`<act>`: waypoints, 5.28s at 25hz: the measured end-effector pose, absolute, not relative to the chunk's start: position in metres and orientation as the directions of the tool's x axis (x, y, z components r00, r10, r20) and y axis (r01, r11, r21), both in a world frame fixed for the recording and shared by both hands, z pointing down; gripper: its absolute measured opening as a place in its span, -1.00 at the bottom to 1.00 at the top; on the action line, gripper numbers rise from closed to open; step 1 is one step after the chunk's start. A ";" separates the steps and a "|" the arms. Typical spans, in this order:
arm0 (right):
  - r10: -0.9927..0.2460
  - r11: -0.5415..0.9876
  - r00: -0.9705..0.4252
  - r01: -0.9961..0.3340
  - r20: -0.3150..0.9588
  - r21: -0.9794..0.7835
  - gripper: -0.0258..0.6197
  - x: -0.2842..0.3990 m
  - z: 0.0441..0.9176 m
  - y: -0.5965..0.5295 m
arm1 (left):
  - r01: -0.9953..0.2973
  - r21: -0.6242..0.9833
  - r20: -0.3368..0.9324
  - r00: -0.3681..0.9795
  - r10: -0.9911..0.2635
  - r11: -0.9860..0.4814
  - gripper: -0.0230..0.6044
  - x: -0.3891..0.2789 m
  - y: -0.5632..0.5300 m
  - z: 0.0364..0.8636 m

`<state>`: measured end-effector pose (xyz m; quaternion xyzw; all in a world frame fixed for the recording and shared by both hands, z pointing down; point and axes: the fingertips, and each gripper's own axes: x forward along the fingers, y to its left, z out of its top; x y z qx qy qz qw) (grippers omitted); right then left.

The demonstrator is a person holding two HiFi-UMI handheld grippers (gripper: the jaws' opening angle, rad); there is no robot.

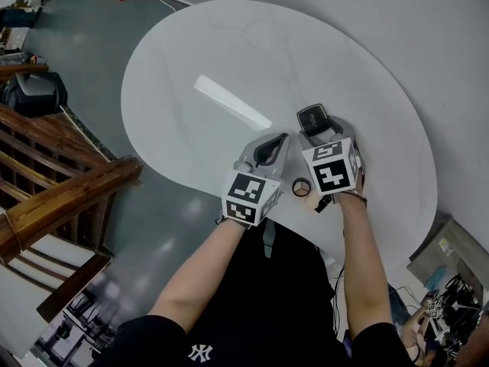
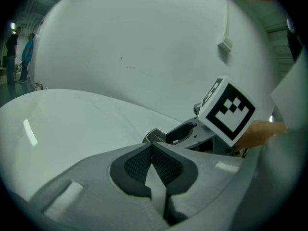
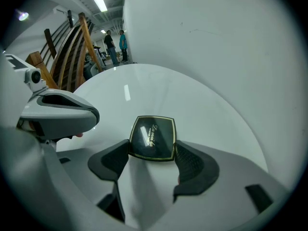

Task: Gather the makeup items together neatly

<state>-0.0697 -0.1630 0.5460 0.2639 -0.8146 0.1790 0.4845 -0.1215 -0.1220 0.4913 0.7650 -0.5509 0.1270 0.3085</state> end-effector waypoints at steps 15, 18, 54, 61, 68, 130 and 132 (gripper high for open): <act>-0.337 0.769 -0.425 -0.639 0.840 -0.014 0.04 -0.040 0.496 -0.107 | -0.893 0.313 0.475 0.443 -0.760 -0.325 -0.90 -0.091 -0.085 0.456; -0.363 0.753 -0.420 -0.658 0.832 -0.003 0.04 -0.029 0.487 -0.091 | -0.882 0.307 0.465 0.467 -0.752 -0.358 -0.90 -0.080 -0.070 0.448; -0.288 0.863 -0.390 -0.501 0.875 0.060 0.04 0.096 0.515 0.051 | -0.798 0.295 0.479 0.599 -0.642 -0.525 -0.90 0.032 0.024 0.448; -0.199 0.944 -0.424 -0.326 0.884 0.056 0.04 0.099 0.539 0.043 | -0.837 0.280 0.520 0.544 -0.659 -0.470 -0.90 0.035 0.013 0.462; -0.129 0.978 -0.420 -0.204 0.898 0.045 0.04 0.103 0.558 0.037 | -0.863 0.273 0.538 0.504 -0.676 -0.425 -0.90 0.036 0.003 0.468; -0.798 0.394 -0.356 -0.919 0.486 -0.026 -0.87 0.028 0.354 0.163 | -0.654 0.287 0.333 0.753 -0.568 -0.699 -0.90 -0.018 0.155 0.338; -0.811 0.372 -0.346 -0.927 0.471 -0.039 -0.87 0.026 0.344 0.172 | -0.643 0.287 0.318 0.763 -0.562 -0.710 -0.90 -0.020 0.165 0.327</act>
